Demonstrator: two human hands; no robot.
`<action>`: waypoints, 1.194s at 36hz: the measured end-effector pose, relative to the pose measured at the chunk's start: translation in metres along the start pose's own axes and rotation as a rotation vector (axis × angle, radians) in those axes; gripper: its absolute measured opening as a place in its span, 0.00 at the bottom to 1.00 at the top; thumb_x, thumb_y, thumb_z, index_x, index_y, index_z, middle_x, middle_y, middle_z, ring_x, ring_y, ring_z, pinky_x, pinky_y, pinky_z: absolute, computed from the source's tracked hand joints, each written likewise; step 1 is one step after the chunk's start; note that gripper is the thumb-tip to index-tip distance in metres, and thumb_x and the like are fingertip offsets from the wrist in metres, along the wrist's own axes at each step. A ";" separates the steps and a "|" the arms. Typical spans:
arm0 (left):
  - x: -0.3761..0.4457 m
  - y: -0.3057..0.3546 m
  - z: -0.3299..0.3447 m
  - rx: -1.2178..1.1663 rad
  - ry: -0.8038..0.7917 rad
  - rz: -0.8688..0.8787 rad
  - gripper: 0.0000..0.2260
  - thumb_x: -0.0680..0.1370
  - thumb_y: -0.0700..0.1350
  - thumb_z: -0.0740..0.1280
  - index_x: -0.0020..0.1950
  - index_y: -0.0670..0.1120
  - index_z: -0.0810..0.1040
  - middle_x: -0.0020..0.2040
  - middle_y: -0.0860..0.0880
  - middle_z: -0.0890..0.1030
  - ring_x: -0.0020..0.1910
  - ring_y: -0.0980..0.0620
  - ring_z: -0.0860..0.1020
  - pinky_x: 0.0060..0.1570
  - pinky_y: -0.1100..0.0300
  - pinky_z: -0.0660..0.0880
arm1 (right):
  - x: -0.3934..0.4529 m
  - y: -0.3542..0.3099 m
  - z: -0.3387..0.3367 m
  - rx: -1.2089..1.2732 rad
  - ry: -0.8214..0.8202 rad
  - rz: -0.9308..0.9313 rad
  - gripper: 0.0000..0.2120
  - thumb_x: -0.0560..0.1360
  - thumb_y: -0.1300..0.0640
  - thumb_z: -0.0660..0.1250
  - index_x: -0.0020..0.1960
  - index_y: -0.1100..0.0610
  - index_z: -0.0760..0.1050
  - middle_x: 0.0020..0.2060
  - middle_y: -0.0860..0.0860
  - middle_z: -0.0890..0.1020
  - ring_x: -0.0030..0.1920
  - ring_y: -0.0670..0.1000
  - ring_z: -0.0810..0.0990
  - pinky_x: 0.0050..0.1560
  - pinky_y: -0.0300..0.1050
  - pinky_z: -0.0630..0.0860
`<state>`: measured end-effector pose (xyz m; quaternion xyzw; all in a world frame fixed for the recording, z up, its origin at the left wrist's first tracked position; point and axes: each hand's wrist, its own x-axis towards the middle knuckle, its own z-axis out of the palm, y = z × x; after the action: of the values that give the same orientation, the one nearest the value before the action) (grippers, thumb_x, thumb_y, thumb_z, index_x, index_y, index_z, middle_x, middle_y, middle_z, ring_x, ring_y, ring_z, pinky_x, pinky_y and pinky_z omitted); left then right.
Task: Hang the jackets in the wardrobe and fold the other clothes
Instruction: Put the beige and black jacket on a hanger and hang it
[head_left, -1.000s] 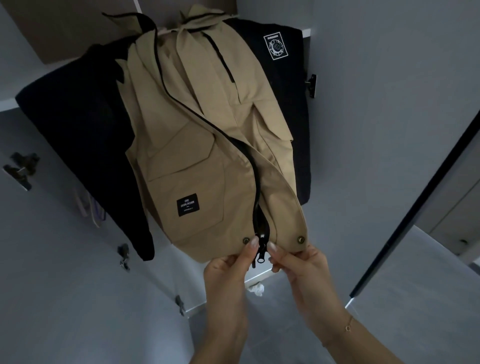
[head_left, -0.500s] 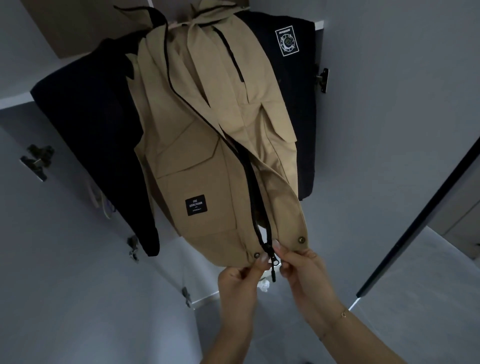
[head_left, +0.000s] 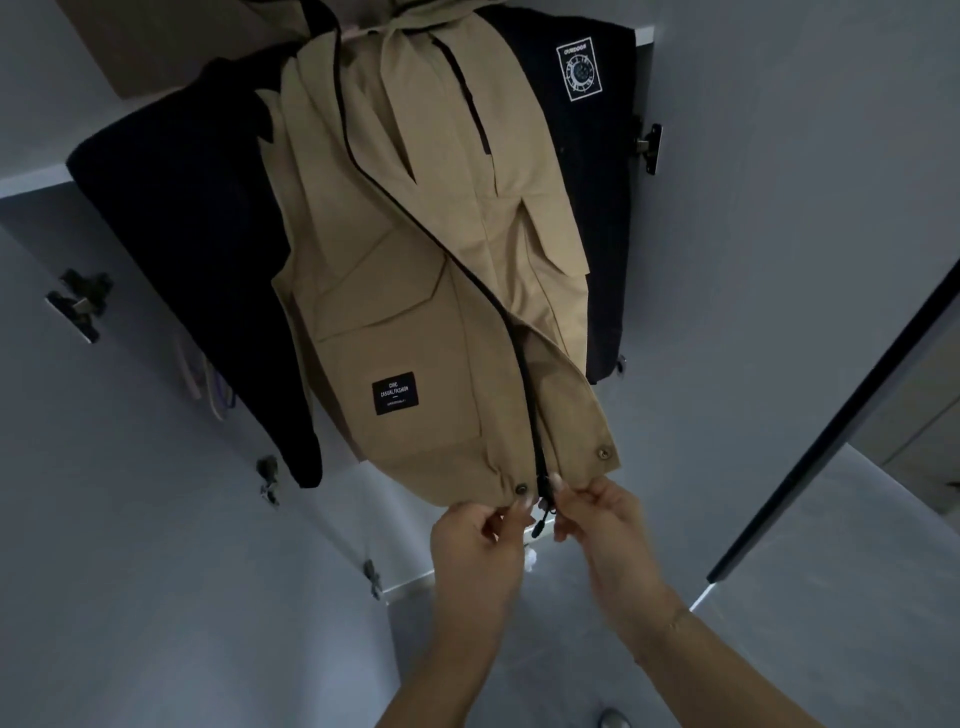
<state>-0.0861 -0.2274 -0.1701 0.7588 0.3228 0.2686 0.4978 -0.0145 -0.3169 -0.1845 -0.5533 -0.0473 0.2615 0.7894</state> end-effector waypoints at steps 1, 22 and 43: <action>-0.003 0.000 0.001 0.012 0.004 0.008 0.15 0.74 0.43 0.72 0.32 0.34 0.80 0.23 0.51 0.77 0.25 0.63 0.76 0.30 0.74 0.67 | -0.001 0.002 0.000 -0.009 0.017 -0.029 0.09 0.73 0.58 0.70 0.33 0.54 0.82 0.30 0.53 0.79 0.27 0.46 0.74 0.32 0.36 0.73; 0.012 -0.044 0.001 -0.012 -0.057 -0.130 0.17 0.73 0.46 0.74 0.36 0.31 0.79 0.34 0.37 0.80 0.34 0.42 0.76 0.35 0.60 0.69 | -0.006 0.005 -0.018 -0.361 -0.076 0.228 0.16 0.79 0.55 0.65 0.35 0.60 0.78 0.24 0.53 0.75 0.20 0.50 0.71 0.20 0.38 0.67; 0.031 -0.050 -0.032 -0.299 -0.137 -0.436 0.14 0.72 0.46 0.74 0.26 0.45 0.81 0.24 0.55 0.76 0.24 0.64 0.72 0.29 0.72 0.66 | 0.086 -0.071 0.064 -0.946 -0.266 -0.094 0.19 0.78 0.51 0.66 0.31 0.57 0.76 0.17 0.48 0.72 0.18 0.43 0.70 0.23 0.33 0.70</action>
<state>-0.1007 -0.1705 -0.2018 0.6059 0.4011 0.1477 0.6709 0.0615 -0.2404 -0.1148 -0.8103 -0.2860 0.2439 0.4495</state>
